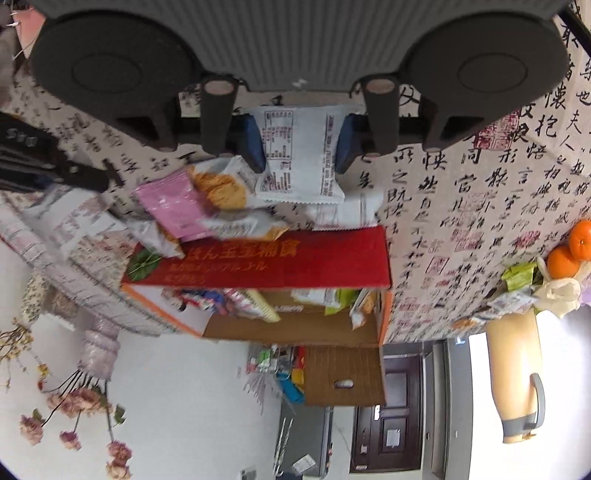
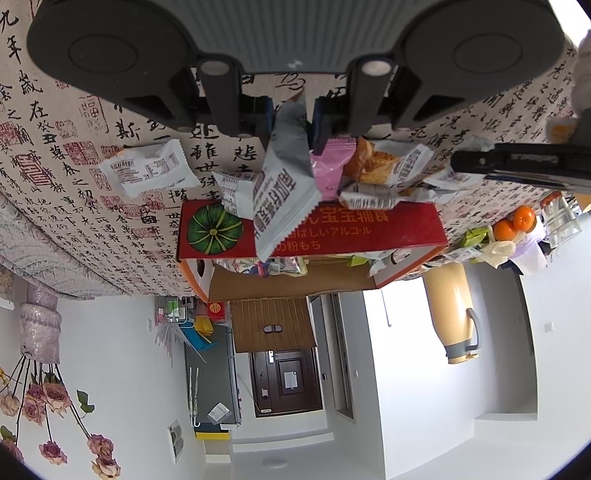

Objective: Organize snacks
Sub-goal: 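Carry both white packets over the box and open both tools inside, then withdraw both open tools from the box toward the snack pile, then grasp a white packet with the right tool while the left tool grasps another white packet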

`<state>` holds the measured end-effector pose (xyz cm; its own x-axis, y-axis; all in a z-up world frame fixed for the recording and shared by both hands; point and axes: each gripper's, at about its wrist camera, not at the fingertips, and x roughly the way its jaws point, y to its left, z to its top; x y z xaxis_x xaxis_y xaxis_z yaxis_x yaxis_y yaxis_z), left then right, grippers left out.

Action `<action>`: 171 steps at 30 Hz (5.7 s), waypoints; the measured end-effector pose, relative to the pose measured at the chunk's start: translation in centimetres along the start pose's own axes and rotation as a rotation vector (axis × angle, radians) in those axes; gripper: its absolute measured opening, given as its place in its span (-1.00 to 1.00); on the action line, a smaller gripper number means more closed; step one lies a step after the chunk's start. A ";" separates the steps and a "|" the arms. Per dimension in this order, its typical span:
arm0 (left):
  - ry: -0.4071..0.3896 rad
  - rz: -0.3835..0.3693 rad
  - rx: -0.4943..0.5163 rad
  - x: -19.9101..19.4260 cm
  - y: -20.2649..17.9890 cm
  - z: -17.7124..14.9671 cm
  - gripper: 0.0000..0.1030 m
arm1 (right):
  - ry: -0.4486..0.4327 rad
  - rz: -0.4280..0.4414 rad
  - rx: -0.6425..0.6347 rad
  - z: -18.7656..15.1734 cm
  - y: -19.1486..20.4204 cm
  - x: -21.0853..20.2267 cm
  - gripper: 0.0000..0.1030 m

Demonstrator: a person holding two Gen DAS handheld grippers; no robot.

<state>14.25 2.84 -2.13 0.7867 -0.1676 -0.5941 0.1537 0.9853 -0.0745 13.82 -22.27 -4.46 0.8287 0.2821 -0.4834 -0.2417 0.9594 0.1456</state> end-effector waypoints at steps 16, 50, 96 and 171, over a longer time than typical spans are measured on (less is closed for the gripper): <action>-0.159 0.006 0.011 -1.5 -2.5 4.8 -0.19 | -0.050 0.024 -0.028 2.8 0.9 1.1 -0.64; -0.190 0.119 -0.099 11.3 0.1 12.4 -0.18 | -0.070 -0.010 -0.020 11.6 -1.8 15.0 -0.60; -0.295 0.117 -0.134 1.2 -2.1 9.7 1.00 | -0.082 -0.094 -0.031 10.0 -2.1 6.1 1.00; -0.038 0.120 -0.157 3.3 1.4 -0.1 1.00 | 0.012 -0.147 0.018 2.5 -7.9 4.5 0.20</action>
<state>17.02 3.72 -4.22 0.8164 -0.0472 -0.5755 -0.0349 0.9908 -0.1308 20.69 -28.61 -5.60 0.8486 0.1391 -0.5105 -0.1091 0.9901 0.0884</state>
